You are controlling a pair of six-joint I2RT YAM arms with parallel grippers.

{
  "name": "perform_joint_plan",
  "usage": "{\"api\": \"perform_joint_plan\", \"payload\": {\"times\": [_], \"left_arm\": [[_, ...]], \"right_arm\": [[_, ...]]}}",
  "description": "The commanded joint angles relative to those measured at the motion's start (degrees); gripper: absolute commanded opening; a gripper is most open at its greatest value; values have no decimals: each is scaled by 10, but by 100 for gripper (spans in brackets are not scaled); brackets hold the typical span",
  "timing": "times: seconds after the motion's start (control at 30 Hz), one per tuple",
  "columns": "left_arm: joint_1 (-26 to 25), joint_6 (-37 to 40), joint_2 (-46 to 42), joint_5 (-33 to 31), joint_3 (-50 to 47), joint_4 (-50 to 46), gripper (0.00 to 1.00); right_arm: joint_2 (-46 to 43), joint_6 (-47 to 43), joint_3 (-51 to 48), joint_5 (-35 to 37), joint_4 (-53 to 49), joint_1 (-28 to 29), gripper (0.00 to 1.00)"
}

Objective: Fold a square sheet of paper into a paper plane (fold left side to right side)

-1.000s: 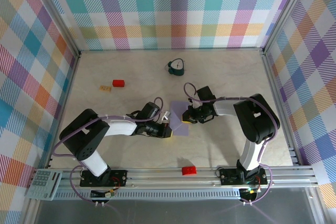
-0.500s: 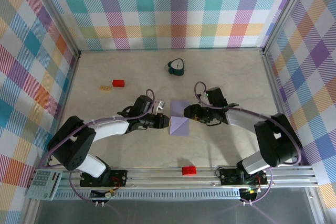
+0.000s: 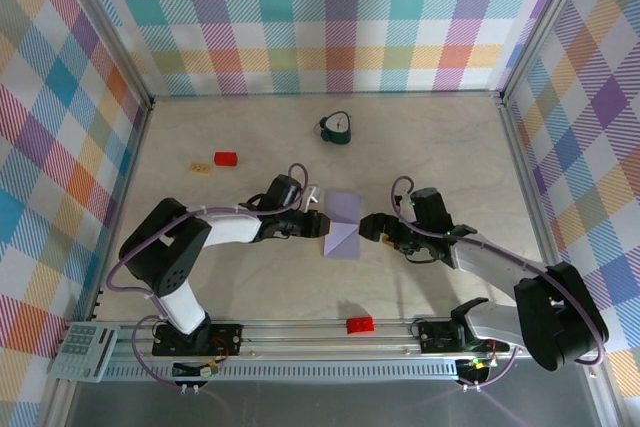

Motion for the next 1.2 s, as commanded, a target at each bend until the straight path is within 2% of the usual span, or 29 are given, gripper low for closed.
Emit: {"api": "perform_joint_plan", "payload": {"times": [0.0,0.2,0.27,0.5,0.73,1.17], "left_arm": [[5,12,16,8,21,17,27],[5,11,5,8,16,22,6],[5,9,-9,0,8,25,2],[8,-15,-52,-16,-42,65,2],[12,-28,-66,-21,-68,90,2],[18,-35,-70,-20,-83,106,4]], "right_arm": [[-12,8,-6,-14,9,-3,99],[0,8,1,-18,15,-3,99],[11,9,6,-29,25,-3,99],[65,39,28,-73,99,3,100],[147,73,63,-102,177,14,85],[257,96,114,-104,213,30,72]]}}
